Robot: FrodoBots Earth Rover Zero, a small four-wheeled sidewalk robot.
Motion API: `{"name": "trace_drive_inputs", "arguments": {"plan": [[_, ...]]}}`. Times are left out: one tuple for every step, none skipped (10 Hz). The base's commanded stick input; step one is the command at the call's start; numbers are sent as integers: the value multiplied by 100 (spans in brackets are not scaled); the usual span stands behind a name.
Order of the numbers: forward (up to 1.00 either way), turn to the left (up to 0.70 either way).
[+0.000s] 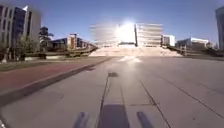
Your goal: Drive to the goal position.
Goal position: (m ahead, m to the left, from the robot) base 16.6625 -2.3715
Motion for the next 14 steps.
{"name": "trace_drive_inputs", "arguments": {"plan": [[70, 0], [70, 0], [70, 0], [70, -9], [70, -12], [70, -12], [70, -8], [70, -3], [70, -3], [70, -2], [70, -2], [70, -1], [70, -1], [70, -1]]}}
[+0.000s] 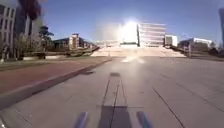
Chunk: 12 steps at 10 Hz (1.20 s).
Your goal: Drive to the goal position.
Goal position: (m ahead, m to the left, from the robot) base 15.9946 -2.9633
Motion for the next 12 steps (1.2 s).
{"name": "trace_drive_inputs", "arguments": {"plan": [[70, 0], [70, 0], [70, 0], [70, -6], [70, -12], [70, -12], [70, -12], [70, -12], [70, -12], [70, -12], [70, -11], [70, -6]]}}
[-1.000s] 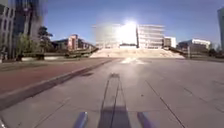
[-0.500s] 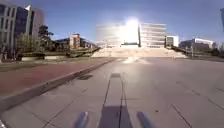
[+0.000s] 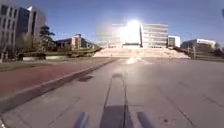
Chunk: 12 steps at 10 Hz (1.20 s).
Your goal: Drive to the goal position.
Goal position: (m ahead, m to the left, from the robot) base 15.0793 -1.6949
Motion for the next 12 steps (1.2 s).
{"name": "trace_drive_inputs", "arguments": {"plan": [[70, 0], [70, 0], [70, 0], [70, 0], [70, 0], [70, 0], [70, 0], [70, 0], [70, 0], [70, 0], [70, 0], [70, 0]]}}
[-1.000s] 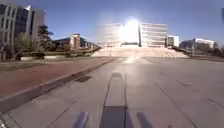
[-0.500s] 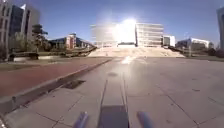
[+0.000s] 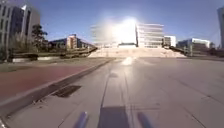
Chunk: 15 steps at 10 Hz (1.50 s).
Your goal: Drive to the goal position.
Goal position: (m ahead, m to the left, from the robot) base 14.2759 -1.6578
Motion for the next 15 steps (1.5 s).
{"name": "trace_drive_inputs", "arguments": {"plan": [[70, 0], [70, 0], [70, 0], [70, 0], [70, 0], [70, 0], [70, 0], [70, 0], [70, 0], [70, 0], [70, 0], [70, 0], [70, 0], [70, 0], [70, 0]]}}
